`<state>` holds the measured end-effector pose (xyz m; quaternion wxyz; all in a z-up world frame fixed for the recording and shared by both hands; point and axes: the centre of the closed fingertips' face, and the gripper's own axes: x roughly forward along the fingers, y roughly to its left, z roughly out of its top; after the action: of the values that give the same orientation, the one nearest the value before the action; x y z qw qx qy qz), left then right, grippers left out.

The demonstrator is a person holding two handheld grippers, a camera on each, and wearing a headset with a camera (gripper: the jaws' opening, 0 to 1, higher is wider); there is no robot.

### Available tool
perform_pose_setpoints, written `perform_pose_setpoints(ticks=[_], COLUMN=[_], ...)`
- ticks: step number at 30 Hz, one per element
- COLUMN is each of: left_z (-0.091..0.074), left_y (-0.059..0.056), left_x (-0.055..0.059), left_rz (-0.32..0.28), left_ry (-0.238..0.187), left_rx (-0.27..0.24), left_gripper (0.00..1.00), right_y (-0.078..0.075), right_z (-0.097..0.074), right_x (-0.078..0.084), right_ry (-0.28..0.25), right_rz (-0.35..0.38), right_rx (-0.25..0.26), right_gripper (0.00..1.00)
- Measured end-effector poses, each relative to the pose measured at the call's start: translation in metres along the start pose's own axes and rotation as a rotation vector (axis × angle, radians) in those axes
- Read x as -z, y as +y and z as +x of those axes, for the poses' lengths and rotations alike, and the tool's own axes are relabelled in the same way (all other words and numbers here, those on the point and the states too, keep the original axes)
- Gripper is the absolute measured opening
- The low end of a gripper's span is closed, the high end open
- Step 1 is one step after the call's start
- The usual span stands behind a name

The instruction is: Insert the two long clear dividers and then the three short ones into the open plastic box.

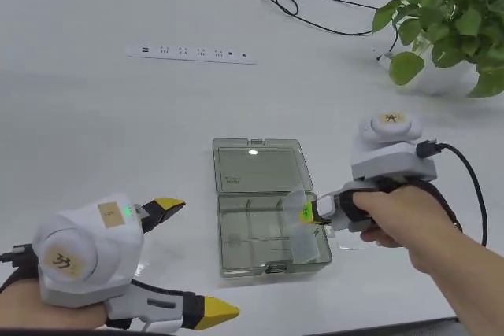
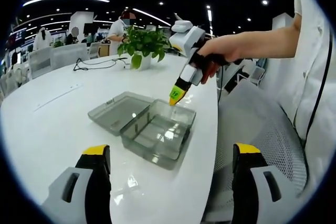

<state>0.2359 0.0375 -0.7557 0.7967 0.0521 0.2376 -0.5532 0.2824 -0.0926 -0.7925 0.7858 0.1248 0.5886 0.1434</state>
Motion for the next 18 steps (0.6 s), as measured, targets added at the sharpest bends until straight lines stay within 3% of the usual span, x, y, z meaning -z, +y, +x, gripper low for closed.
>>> perform_pose_setpoints(ticks=[18], left_z=[0.0023], left_y=[0.0002], left_x=[-0.0007], left_rz=[-0.007], left_ry=[0.000], left_rx=[0.005], left_gripper=[0.98], right_y=[0.0026], right_z=[0.0019], right_x=[0.0012], right_ry=[-0.002], right_rz=[0.010], right_rx=[-0.004], right_gripper=[0.06])
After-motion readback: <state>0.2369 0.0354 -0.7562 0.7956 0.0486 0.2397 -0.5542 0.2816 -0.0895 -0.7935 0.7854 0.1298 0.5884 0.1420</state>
